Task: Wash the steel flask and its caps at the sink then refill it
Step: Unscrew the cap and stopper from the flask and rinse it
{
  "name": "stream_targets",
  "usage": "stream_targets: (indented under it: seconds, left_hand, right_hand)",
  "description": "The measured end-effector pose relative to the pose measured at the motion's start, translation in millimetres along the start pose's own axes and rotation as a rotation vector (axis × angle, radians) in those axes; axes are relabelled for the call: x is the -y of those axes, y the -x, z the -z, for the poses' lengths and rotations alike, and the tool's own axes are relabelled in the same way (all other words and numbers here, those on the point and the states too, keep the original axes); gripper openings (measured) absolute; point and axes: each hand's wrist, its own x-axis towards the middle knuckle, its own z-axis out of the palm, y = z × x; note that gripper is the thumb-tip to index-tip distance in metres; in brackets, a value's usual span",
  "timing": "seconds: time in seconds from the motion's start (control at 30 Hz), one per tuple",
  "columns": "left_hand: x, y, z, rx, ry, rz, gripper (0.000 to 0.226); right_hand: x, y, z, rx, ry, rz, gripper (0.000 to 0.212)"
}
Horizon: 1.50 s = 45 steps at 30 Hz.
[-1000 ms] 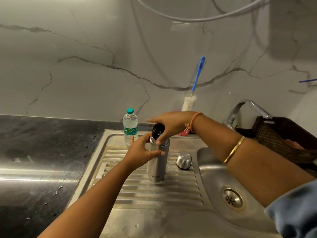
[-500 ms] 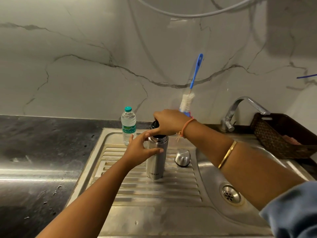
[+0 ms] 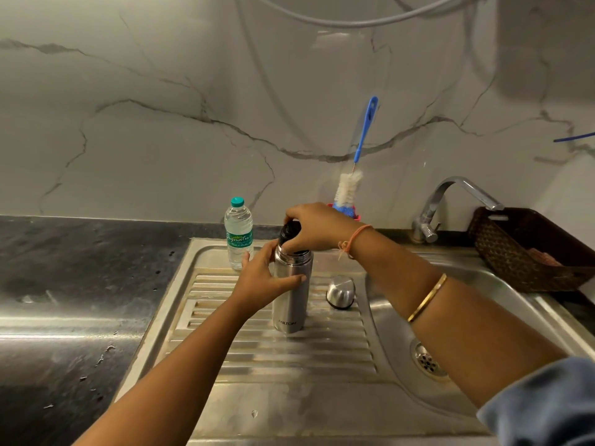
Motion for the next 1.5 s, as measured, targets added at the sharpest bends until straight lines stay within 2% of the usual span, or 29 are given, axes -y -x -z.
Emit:
stream_targets:
  seconds: [0.07,0.17,0.3,0.43,0.6,0.77,0.87,0.97,1.1,1.23,1.4,1.5]
  left_hand:
    - [2,0,-3,0.005,0.014,0.008,0.076]
    - [4,0,-7,-0.008,0.037,0.026,0.086]
    - [3,-1,-9,-0.06,0.03,0.013,0.075]
    - [1,-3,-6,-0.045,0.031,-0.004,0.057]
    - [-6,1,-3,-0.028,0.089,-0.032,0.058]
    - [-7,3,-3,-0.032,0.116,-0.023,0.057]
    - [-8,6,-4,-0.05,0.135,-0.033,0.054]
    - [-8,6,-5,-0.059,0.152,-0.019,0.054]
    - [-6,4,-5,-0.041,0.148,0.009,0.056]
    - [-7,3,-4,-0.025,0.14,0.006,0.054]
    - [-2,1,-6,-0.027,0.122,0.049,0.069]
    - [-1,3,-8,-0.036,0.134,0.052,0.06]
  right_hand:
    - [-1,2,2,0.047,-0.063,0.032,0.053]
    - [-3,3,-5,0.03,-0.05,-0.033,0.07]
    - [-7,2,-16,-0.076,-0.048,-0.073,0.057]
    - [-14,1,-11,-0.053,-0.272,-0.013,0.048]
    - [-28,6,0,-0.123,-0.603,0.001,0.056]
    - [-53,24,-6,-0.252,-1.134,-0.125,0.052]
    - [-71,40,-27,-0.302,-1.307,-0.237,0.048]
    - [-86,61,-65,-0.301,-1.124,-0.339,0.04]
    - [-101,79,-131,-0.277,-0.811,-0.481,0.046]
    - [-104,84,-178,-0.273,-0.587,-0.492,0.038]
    - [-109,83,-202,-0.264,-0.502,-0.493,0.051]
    - [-109,83,-205,-0.242,-0.467,-0.485,0.058]
